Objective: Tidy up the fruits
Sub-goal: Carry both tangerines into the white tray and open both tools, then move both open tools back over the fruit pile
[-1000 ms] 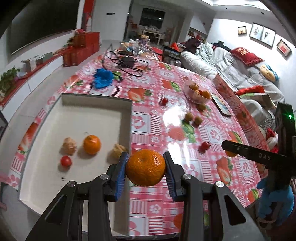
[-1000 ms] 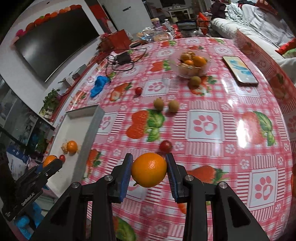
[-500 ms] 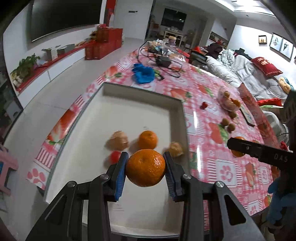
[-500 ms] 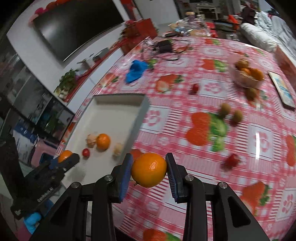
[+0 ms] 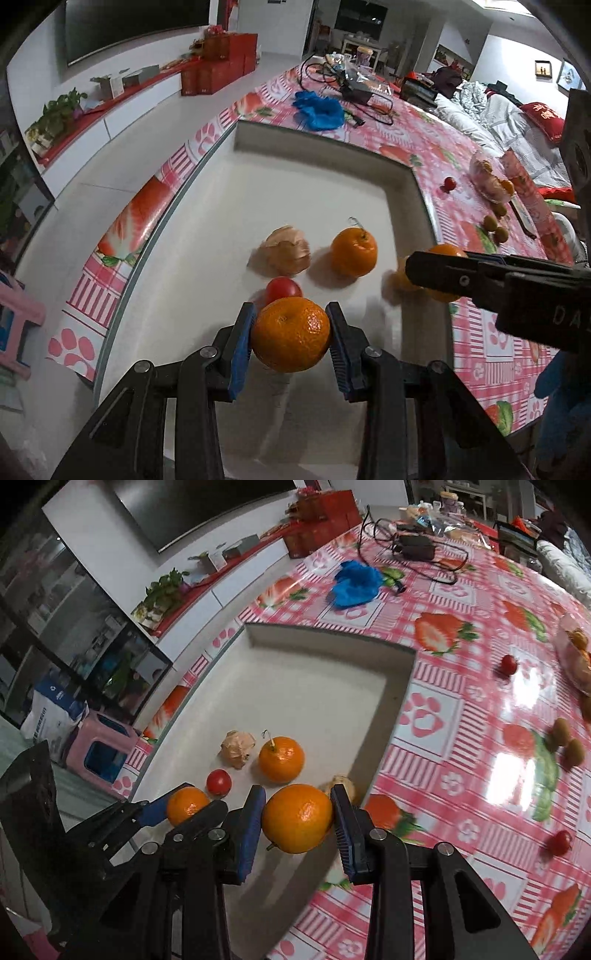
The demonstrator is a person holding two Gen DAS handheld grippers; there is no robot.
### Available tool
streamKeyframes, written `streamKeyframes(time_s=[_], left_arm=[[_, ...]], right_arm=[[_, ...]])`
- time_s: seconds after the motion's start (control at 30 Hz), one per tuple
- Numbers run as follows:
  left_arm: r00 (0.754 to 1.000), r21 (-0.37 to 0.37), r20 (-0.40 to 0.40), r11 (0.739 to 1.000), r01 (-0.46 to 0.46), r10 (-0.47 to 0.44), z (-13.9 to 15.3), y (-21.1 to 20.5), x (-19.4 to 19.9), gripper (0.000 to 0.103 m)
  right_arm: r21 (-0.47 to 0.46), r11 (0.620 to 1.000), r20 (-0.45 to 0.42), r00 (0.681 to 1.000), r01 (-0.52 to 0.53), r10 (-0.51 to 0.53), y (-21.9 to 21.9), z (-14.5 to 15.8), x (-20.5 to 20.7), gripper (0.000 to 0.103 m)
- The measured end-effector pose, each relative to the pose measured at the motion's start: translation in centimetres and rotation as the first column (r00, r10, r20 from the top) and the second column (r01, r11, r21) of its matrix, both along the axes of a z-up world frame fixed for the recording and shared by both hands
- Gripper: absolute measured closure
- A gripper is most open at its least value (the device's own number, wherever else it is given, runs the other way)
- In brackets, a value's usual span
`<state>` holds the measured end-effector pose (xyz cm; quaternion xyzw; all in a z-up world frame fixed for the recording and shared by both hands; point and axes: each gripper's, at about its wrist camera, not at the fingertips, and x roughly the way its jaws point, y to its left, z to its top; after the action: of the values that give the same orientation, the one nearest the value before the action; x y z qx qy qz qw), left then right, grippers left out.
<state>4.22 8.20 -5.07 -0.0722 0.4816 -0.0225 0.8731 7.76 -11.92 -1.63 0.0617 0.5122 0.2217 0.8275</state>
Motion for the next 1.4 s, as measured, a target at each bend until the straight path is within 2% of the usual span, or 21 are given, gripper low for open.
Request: streamKeyframes(time_s=[0.13, 0.2, 0.27, 0.3, 0.33, 0.4, 0.53, 0.7, 0.77, 0.9, 1.07, 1.23, 1.4], left_arm=[[1.000, -0.001, -0.009, 1.000, -0.007, 0.007, -0.5, 0.5, 0.2, 0.057], [1.000, 0.001, -0.009, 1.000, -0.008, 0.008, -0.5, 0.5, 0.2, 0.038], [1.000, 0.005, 0.002, 1.000, -0.018, 0.018, -0.5, 0.7, 0.2, 0.026], [1.000, 0.007, 0.006, 1.000, -0.023, 0.023, -0.4, 0.7, 0.2, 0.024], [1.000, 0.007, 0.006, 1.000, -0.026, 0.026, -0.4, 0.7, 0.2, 0.024], [1.000, 0.004, -0.001, 1.000, -0.026, 0.026, -0.5, 0.8, 0.2, 0.024], [1.000, -0.005, -0.005, 1.000, -0.029, 0.029, -0.1, 0.8, 0.2, 0.024], [0.999, -0.022, 0.050, 1.000, 0.011, -0.010, 2.2, -0.5, -0.1, 0.024], [0.997, -0.018, 0.074, 0.999, 0.038, -0.036, 3.3, -1.5, -0.1, 0.024], [0.986, -0.028, 0.125, 0.993, 0.116, -0.111, 5.8, -4.4, 0.0, 0.024], [0.961, -0.050, 0.163, 0.971, 0.234, -0.223, 8.1, -9.3, 0.0, 0.024], [0.942, -0.075, 0.165, 0.949, 0.307, -0.292, 9.2, -13.4, 0.5, 0.024], [0.933, -0.087, 0.170, 0.939, 0.334, -0.316, 9.6, -15.9, 1.6, 0.023]], right_arm=[[-0.013, 1.000, -0.020, 1.000, -0.013, 0.012, 0.8, -0.8, 0.6, 0.065], [-0.023, 1.000, -0.024, 1.000, -0.018, 0.017, 1.0, -1.0, 0.6, 0.065], [-0.023, 0.999, -0.032, 0.999, -0.026, 0.025, 1.2, -1.2, 0.7, 0.065], [-0.021, 0.999, -0.035, 0.999, -0.027, 0.027, 1.2, -1.2, 0.8, 0.063], [-0.020, 0.999, -0.037, 0.999, -0.028, 0.028, 1.3, -1.1, 0.8, 0.043], [-0.014, 1.000, -0.017, 1.000, -0.025, 0.025, 1.3, -0.7, 0.7, 0.020], [-0.046, 0.999, 0.019, 1.000, -0.022, 0.023, 1.3, 0.3, 0.4, 0.020], [-0.033, 0.999, 0.044, 0.998, 0.037, -0.035, -1.6, 1.8, 0.3, 0.020], [-0.030, 0.996, 0.063, 0.995, 0.085, -0.083, -3.4, 2.6, 0.3, 0.001], [0.003, 0.982, 0.095, 0.977, 0.189, -0.188, -8.2, 4.2, 0.3, 0.000], [0.023, 0.940, 0.089, 0.936, 0.340, -0.340, -15.2, 4.5, 0.0, 0.000], [-0.018, 0.852, 0.089, 0.849, 0.524, -0.521, -22.6, 3.1, -0.3, 0.000], [-0.062, 0.788, 0.062, 0.791, 0.612, -0.609, -28.1, 0.7, 0.6, 0.000]])
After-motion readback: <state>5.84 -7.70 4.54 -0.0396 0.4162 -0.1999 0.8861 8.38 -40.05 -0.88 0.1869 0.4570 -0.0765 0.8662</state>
